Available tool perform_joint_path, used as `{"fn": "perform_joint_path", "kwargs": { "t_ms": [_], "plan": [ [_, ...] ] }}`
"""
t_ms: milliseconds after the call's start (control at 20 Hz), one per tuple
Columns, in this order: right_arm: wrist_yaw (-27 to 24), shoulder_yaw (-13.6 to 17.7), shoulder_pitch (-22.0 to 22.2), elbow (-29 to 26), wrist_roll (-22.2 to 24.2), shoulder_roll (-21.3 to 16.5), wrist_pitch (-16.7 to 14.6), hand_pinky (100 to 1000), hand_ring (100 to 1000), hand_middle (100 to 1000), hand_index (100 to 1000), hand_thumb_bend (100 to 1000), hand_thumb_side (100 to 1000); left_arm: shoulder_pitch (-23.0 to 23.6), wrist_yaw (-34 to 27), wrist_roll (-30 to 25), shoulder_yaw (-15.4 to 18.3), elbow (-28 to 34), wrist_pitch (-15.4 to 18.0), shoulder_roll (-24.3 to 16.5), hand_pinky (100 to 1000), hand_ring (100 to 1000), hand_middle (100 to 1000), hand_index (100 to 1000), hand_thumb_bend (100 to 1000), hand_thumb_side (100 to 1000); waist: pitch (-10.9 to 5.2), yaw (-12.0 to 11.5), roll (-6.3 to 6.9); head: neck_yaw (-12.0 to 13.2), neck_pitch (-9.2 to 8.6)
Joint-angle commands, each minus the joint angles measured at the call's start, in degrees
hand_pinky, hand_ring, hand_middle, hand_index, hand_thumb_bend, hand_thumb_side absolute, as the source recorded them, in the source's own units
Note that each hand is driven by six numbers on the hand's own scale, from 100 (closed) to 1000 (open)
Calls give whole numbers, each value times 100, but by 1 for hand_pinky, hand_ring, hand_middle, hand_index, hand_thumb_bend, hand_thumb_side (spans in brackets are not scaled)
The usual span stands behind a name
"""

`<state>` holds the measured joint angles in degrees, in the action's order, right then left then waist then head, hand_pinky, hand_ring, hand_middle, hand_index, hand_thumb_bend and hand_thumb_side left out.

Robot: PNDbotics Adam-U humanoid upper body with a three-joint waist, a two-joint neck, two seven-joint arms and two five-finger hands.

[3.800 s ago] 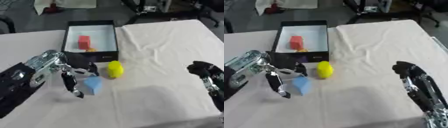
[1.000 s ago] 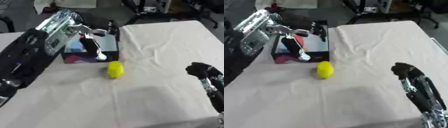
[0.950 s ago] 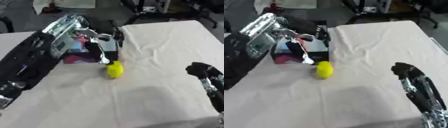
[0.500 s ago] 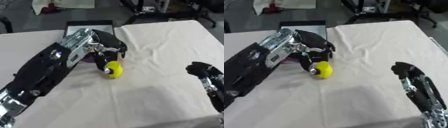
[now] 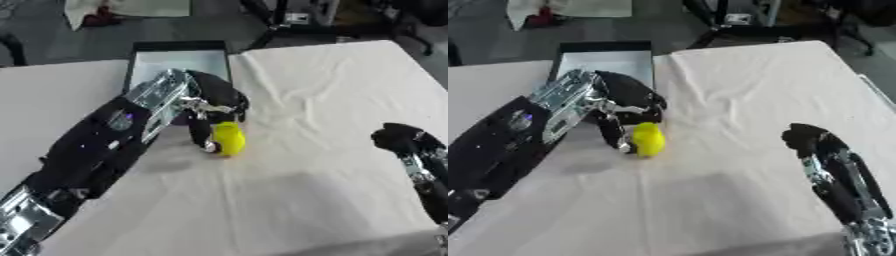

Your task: Pick up objects on the table and place them in the box.

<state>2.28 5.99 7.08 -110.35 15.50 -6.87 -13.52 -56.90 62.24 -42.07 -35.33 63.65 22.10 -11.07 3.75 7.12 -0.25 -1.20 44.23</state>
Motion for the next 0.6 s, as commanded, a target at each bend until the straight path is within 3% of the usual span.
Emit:
{"fn": "perform_joint_path", "kwargs": {
  "t_ms": [50,150,300,400,500,600],
  "plan": [
    [-42,15,-39,-85,12,-85,-14,809,777,688,793,100,641,-70,88,-989,80,-85,1094,27,894,936,951,887,367,355,-86,12,-62,5,-11],
    [-42,12,-39,-86,15,-83,-16,809,777,689,793,100,643,-50,157,-988,94,-142,1143,55,891,932,946,881,350,322,-83,12,-66,10,-11],
    [-45,14,-38,-85,11,-79,-14,809,777,689,793,100,643,-16,311,-726,167,-127,1111,73,869,903,910,793,265,198,-78,8,-72,17,-11],
    [-47,12,-38,-87,12,-78,-15,809,777,689,793,100,643,5,494,-330,215,-137,1060,84,847,869,868,683,171,100,-78,5,-76,15,-11],
    [-49,12,-38,-86,14,-76,-15,809,777,689,793,100,644,21,702,195,265,-159,999,90,823,831,827,573,100,107,-79,2,-80,11,-11],
    [-52,15,-36,-86,11,-75,-15,809,777,689,793,100,644,29,913,820,329,-152,896,66,807,804,796,500,100,118,-81,-3,-84,12,-11]
  ]
}}
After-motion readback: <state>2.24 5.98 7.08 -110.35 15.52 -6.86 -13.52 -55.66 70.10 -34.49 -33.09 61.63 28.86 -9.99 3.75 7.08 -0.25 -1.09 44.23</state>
